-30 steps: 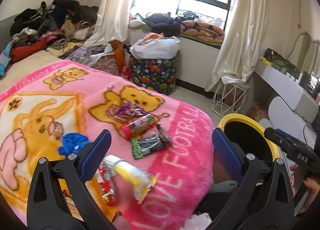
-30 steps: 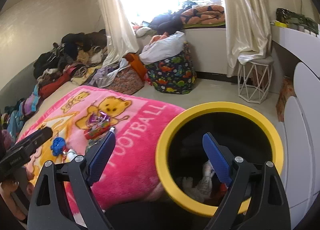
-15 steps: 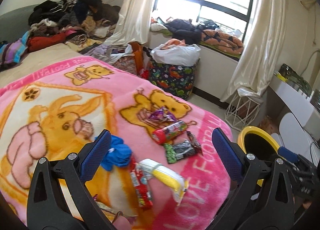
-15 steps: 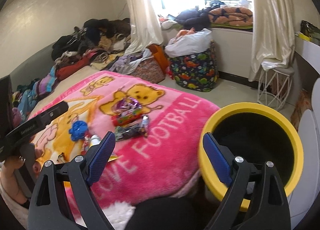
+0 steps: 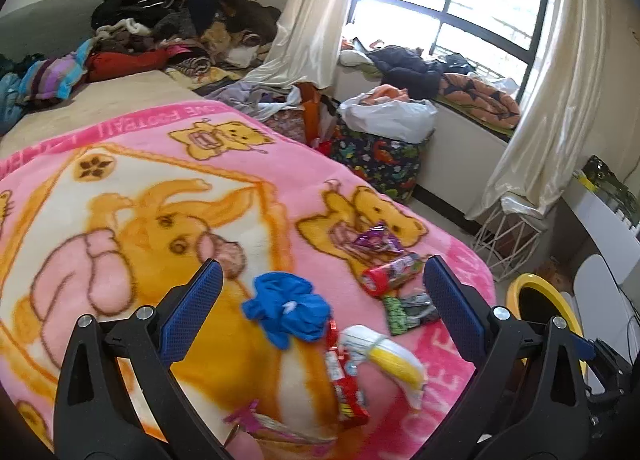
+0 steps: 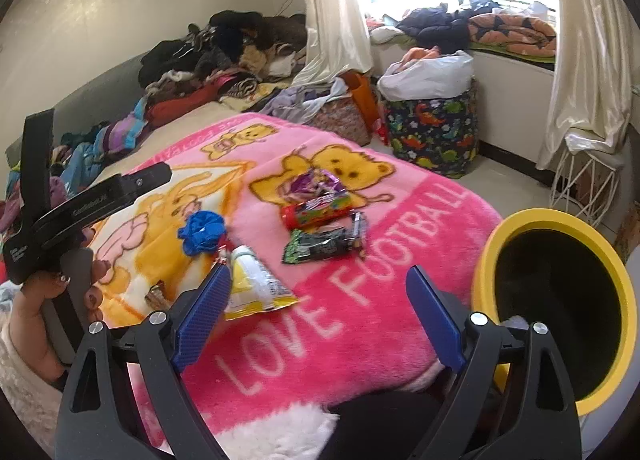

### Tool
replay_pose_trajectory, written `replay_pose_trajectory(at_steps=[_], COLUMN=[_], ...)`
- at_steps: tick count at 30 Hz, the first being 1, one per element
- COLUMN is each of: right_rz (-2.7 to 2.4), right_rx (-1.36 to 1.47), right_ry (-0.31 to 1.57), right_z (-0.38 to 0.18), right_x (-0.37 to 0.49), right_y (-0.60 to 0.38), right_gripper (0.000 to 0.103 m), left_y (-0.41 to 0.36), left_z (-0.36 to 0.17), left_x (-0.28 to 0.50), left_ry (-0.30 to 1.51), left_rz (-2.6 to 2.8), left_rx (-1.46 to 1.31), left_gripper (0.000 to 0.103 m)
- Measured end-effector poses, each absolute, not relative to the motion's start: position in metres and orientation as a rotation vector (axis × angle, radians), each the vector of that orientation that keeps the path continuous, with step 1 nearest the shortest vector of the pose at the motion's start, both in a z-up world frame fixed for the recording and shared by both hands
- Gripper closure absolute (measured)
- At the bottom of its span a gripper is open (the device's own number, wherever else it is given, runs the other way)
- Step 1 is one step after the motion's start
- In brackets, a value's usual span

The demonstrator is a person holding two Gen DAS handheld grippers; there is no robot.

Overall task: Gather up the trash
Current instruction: 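Move both tools back over the blanket toward the blue cloth and wrappers, then grasp the blue cloth with the left tool while the right tool grasps the yellow-white snack bag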

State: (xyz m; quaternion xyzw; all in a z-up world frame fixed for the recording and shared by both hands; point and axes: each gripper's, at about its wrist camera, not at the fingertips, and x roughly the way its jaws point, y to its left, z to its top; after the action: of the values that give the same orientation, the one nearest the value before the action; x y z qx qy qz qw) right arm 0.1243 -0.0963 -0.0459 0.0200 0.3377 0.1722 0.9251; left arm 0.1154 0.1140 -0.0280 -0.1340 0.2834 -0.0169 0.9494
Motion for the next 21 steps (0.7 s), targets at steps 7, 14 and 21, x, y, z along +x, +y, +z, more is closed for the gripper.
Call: replay_pose_trajectory(at_steps=[7, 14, 21], right_rz=[0.413, 0.458, 0.48], right_rx=[-0.001, -0.048, -0.08], right_ry=[0.735, 0.765, 0.806], right_z=[-0.055, -0.064, -0.075], right_x=[0.134, 0.144, 0.162], right_y=[-0.068, -0.044, -0.029], right_gripper=[0.016, 0.016, 0.017], left_y=[0.139, 0.157, 0.162], left_z=[-0.039, -0.053, -0.069], left_x=[0.119, 0.124, 0.132], left_ry=[0.603, 0.639, 0.693], left_rz=[0.01, 0.022, -0.009], left_rx=[-0.296, -0.325, -0.348], left_gripper=[0.01, 0.01, 0.016])
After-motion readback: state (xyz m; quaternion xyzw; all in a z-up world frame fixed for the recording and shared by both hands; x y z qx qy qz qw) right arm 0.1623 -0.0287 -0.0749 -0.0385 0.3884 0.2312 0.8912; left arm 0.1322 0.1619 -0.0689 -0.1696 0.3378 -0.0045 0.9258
